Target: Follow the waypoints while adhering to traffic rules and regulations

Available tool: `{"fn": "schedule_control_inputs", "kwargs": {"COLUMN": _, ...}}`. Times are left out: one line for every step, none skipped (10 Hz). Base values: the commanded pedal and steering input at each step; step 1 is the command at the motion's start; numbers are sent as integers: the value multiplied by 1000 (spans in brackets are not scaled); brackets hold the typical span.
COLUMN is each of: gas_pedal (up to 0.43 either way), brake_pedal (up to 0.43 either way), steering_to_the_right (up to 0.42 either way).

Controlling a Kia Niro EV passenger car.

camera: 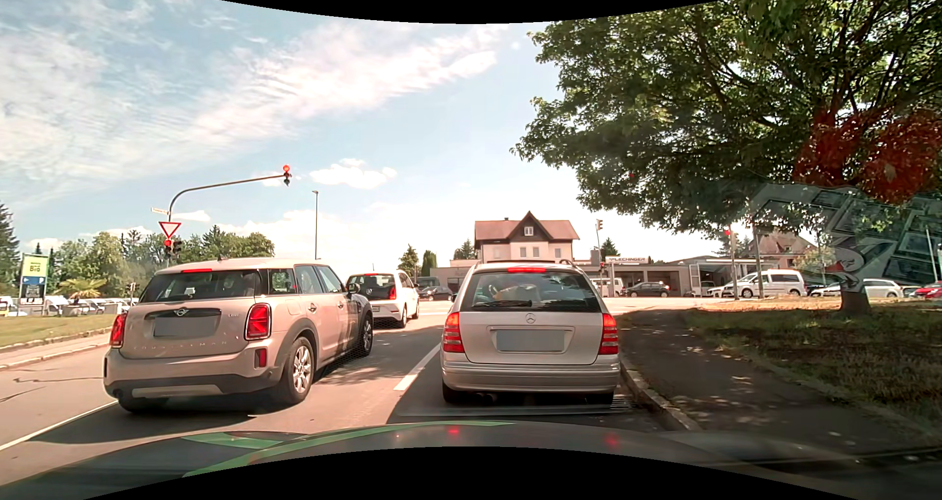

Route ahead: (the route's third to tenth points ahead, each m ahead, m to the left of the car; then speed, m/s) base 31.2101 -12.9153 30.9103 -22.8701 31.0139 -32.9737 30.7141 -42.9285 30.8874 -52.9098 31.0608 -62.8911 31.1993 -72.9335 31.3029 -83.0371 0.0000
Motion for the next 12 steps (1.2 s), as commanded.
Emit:
{"fn": "schedule_control_inputs", "kwargs": {"gas_pedal": 0, "brake_pedal": 287, "steering_to_the_right": 81}}
{"fn": "schedule_control_inputs", "kwargs": {"gas_pedal": 0, "brake_pedal": 287, "steering_to_the_right": 81}}
{"fn": "schedule_control_inputs", "kwargs": {"gas_pedal": 0, "brake_pedal": 287, "steering_to_the_right": 81}}
{"fn": "schedule_control_inputs", "kwargs": {"gas_pedal": 0, "brake_pedal": 287, "steering_to_the_right": 81}}
{"fn": "schedule_control_inputs", "kwargs": {"gas_pedal": 0, "brake_pedal": 287, "steering_to_the_right": 81}}
{"fn": "schedule_control_inputs", "kwargs": {"gas_pedal": 0, "brake_pedal": 287, "steering_to_the_right": 81}}
{"fn": "schedule_control_inputs", "kwargs": {"gas_pedal": 0, "brake_pedal": 287, "steering_to_the_right": 81}}
{"fn": "schedule_control_inputs", "kwargs": {"gas_pedal": 0, "brake_pedal": 287, "steering_to_the_right": 80}}
{"fn": "schedule_control_inputs", "kwargs": {"gas_pedal": 0, "brake_pedal": 287, "steering_to_the_right": 80}}
{"fn": "schedule_control_inputs", "kwargs": {"gas_pedal": 0, "brake_pedal": 287, "steering_to_the_right": 81}}
{"fn": "schedule_control_inputs", "kwargs": {"gas_pedal": 0, "brake_pedal": 287, "steering_to_the_right": 80}}
{"fn": "schedule_control_inputs", "kwargs": {"gas_pedal": 0, "brake_pedal": 287, "steering_to_the_right": 81}}
